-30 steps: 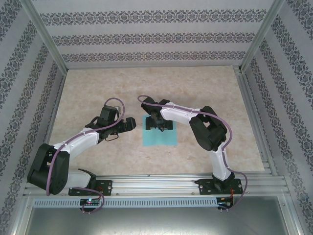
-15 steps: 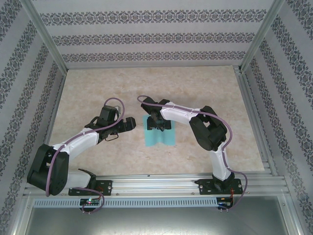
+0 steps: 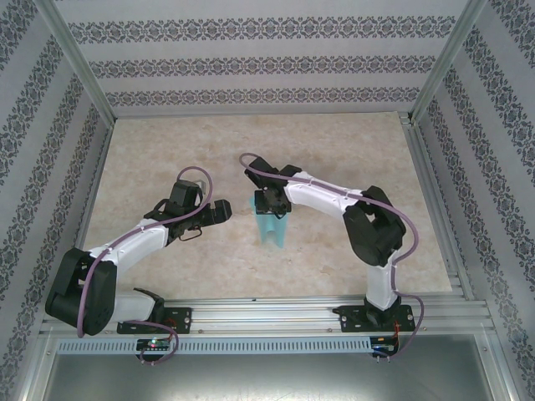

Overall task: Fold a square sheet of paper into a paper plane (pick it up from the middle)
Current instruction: Fold the square sheet of paper in half at the center of the table.

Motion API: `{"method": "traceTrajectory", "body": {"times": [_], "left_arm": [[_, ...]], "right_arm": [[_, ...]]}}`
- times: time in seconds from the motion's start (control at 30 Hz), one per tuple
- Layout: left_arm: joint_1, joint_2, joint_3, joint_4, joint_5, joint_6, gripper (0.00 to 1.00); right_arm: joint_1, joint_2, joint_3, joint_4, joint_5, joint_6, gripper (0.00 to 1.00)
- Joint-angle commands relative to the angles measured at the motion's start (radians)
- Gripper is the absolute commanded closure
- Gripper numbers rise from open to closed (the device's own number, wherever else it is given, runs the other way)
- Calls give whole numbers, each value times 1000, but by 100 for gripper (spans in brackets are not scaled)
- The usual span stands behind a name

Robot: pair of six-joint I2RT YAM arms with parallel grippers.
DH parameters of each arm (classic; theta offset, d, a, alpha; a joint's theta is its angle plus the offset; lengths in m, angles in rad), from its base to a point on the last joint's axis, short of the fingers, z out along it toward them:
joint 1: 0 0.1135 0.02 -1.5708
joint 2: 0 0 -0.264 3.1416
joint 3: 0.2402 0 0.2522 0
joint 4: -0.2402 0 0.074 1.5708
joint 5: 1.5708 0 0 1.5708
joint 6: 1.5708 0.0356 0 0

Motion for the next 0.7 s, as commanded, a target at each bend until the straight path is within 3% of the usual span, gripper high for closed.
{"method": "traceTrajectory", "body": {"times": [0.0,0.3,0.47,0.67], "left_arm": [[13,-28,18,-28,-15,21,0],[13,-61,20,-43,-13,-7,0],[12,-65,28,-44,7,-17,0],[14,-57,36,-49,61,-6,0]], "right_arm": [[-17,-79,-43,76,-72,1,62],[-107,-224,-298,658,-450,239,60],[-138,-159,-421,861,-458,380,58],[-144,-102,-478,795,-353,341,55]]}}
